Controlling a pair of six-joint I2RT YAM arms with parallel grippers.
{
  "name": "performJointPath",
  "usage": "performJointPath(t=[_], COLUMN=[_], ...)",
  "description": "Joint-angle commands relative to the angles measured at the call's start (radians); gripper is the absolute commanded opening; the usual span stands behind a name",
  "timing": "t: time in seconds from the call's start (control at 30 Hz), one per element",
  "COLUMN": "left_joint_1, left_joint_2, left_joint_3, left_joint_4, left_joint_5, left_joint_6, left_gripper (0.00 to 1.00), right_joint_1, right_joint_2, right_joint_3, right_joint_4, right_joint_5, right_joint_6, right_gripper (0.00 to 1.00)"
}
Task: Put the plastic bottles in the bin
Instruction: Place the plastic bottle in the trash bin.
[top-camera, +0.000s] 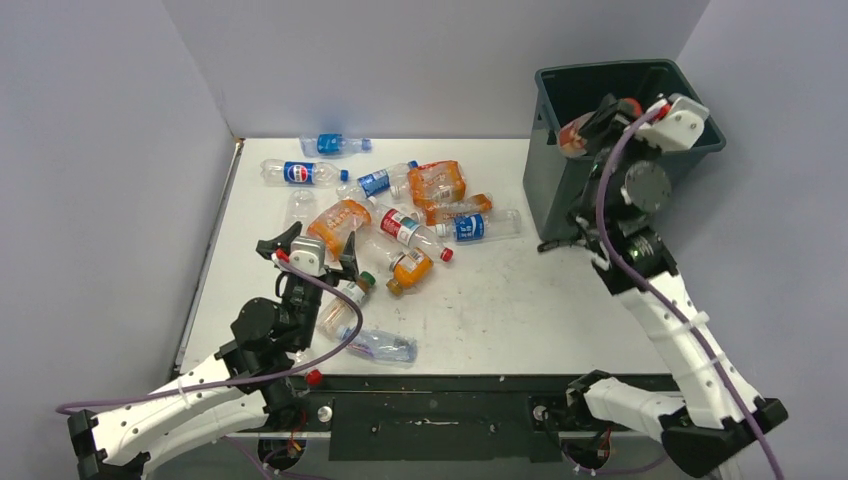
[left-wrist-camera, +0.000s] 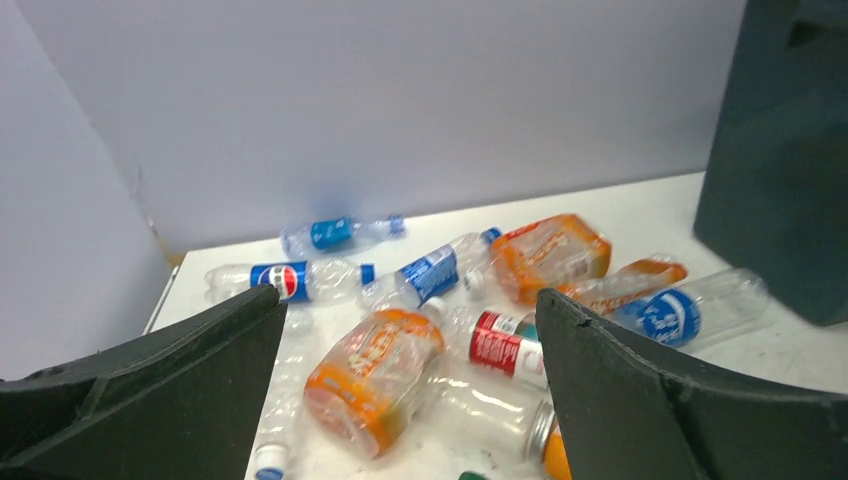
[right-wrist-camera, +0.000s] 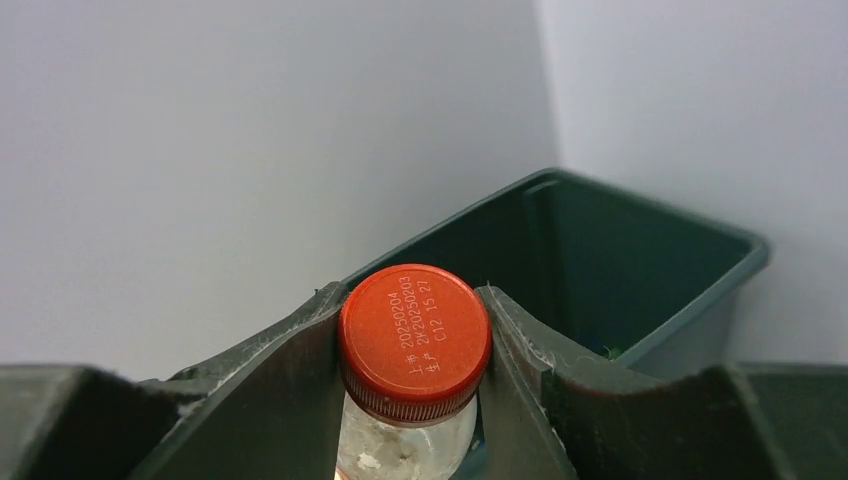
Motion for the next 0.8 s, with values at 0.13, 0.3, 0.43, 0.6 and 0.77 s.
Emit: performJointPath(t=[0.13,0.3,0.43,0.6,0.77], left_joint_1=[0.02,0.002,-0.008,-0.017,-0.02], left_joint_2=[-0.05,-0.034,-0.039,-0.035,-0.007], left_joint_3=[-0.037,-0.024,-0.011,-0.004,0.013], left_joint_4=[0.023,0.0,-0.032,-0.052,-0.071], left_joint_5=[-0.037,-0.037,-0.025,-0.019,-0.05], left_joint_6=[0.089,0.108,0.09,0.079,0.067], left_gripper=[0.96,0.96,0.96,0.96,0.96], right_joint_1=[-0.407,-0.496,-0.516,-0.506,-0.319], right_joint_2=[0.228,0.428,0.52,0.566,0.548], right_joint_3=[0.155,0.29,0.321,0.371,0.474], right_joint_4=[0.104,0.038,0.039,-0.013,-0.021], right_joint_5=[-0.144,-0.126,-0.084,-0.124,-0.082], right_joint_6=[0.341,0.379,0.345,0.351,0.209], right_gripper=[0.05,0.05,0.22,0.88,0.95])
